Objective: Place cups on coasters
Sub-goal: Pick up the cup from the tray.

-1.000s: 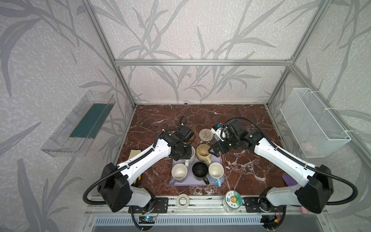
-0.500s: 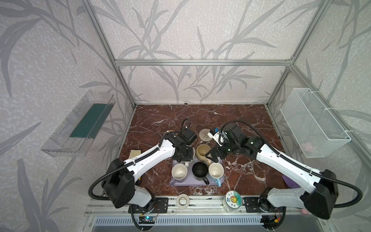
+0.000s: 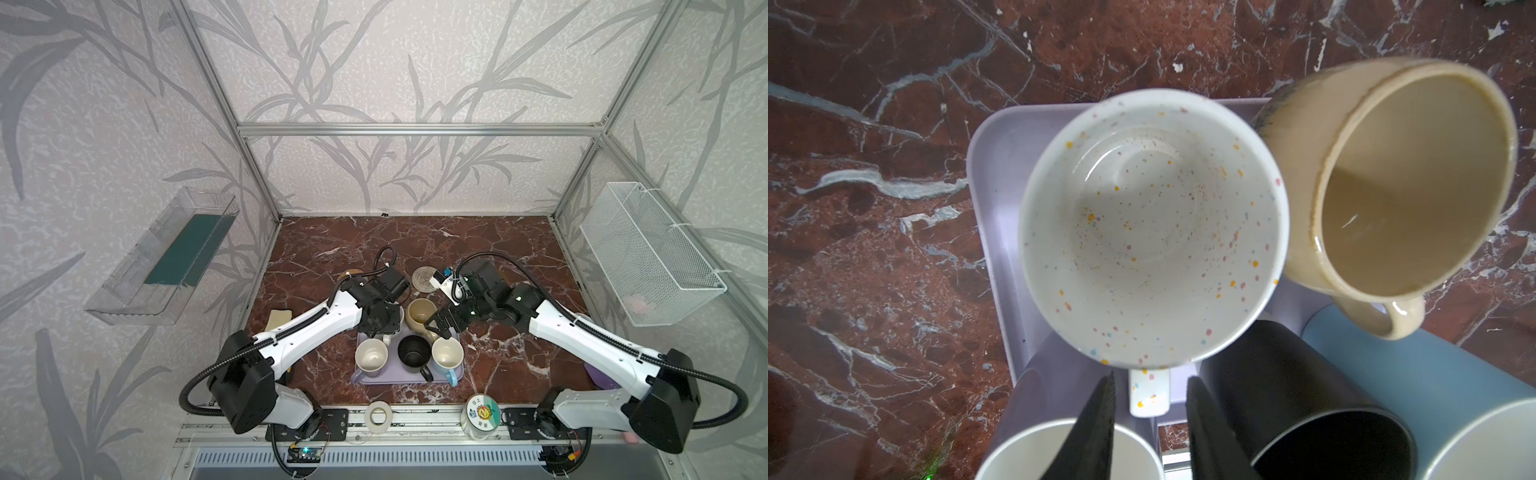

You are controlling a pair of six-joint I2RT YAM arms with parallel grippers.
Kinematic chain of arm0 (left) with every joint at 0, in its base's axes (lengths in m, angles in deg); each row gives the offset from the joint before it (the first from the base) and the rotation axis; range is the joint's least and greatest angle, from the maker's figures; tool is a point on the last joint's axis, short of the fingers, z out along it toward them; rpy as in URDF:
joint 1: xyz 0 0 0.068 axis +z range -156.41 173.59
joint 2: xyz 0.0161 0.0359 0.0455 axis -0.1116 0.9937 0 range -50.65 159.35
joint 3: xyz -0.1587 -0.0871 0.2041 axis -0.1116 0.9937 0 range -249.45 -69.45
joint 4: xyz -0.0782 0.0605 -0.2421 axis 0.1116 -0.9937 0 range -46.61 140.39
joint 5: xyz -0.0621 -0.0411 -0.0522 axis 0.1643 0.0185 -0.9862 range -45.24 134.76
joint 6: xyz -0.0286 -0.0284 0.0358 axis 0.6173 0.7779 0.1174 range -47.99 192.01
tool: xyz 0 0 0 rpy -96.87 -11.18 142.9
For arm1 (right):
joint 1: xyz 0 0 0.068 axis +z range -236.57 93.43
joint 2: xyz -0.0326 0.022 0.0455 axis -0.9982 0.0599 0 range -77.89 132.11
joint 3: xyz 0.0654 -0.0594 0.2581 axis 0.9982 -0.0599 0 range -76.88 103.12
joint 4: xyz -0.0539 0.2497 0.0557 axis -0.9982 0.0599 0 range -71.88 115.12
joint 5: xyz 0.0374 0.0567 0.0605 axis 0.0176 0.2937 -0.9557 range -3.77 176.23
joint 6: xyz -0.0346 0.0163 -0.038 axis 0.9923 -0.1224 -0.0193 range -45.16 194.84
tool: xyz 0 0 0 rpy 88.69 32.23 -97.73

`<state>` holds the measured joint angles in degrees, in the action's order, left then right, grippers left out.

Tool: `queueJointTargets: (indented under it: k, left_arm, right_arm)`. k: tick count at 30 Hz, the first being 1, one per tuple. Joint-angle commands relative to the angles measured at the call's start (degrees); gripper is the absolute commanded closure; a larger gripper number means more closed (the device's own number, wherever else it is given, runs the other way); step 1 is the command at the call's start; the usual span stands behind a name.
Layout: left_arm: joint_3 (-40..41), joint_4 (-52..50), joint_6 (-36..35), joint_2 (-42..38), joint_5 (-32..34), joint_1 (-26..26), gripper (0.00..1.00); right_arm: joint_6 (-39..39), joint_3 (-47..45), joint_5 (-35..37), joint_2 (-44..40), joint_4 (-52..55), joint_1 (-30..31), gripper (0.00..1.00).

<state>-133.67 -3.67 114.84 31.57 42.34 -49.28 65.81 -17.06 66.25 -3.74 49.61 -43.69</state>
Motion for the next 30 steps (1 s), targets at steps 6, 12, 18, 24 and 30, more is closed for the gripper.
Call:
queueJointTargets:
  k: [6, 12, 18, 24, 30]
  left_arm:
    - [1.0, -1.1, 2.3, 0.3, -0.7, -1.0, 0.71]
    - [0.8, -1.6, 1.8, 2.1, 1.0, -1.3, 0.71]
    - [0.5, -2.1, 0.9, 4.1, 2.7, -1.4, 0.71]
    - [0.4, -0.1, 0.5, 5.9, 3.3, -1.5, 0.71]
    - [0.8, 1.7, 0.0, 8.0, 3.5, -1.6, 0.71]
  right_arm:
    - [-0.4, 0.2, 0.1, -1.2, -1.1, 0.6, 0.02]
    - [-0.6, -0.1, -0.2, -0.8, -1.5, 0.9, 0.02]
    - [-0.6, 0.2, 0.0, -0.8, -1.3, 1.2, 0.02]
    - [-0.7, -0.1, 0.0, -0.6, -1.6, 1.3, 0.02]
    - [-0.7, -0.2, 0.4, -0.8, -1.4, 1.4, 0.02]
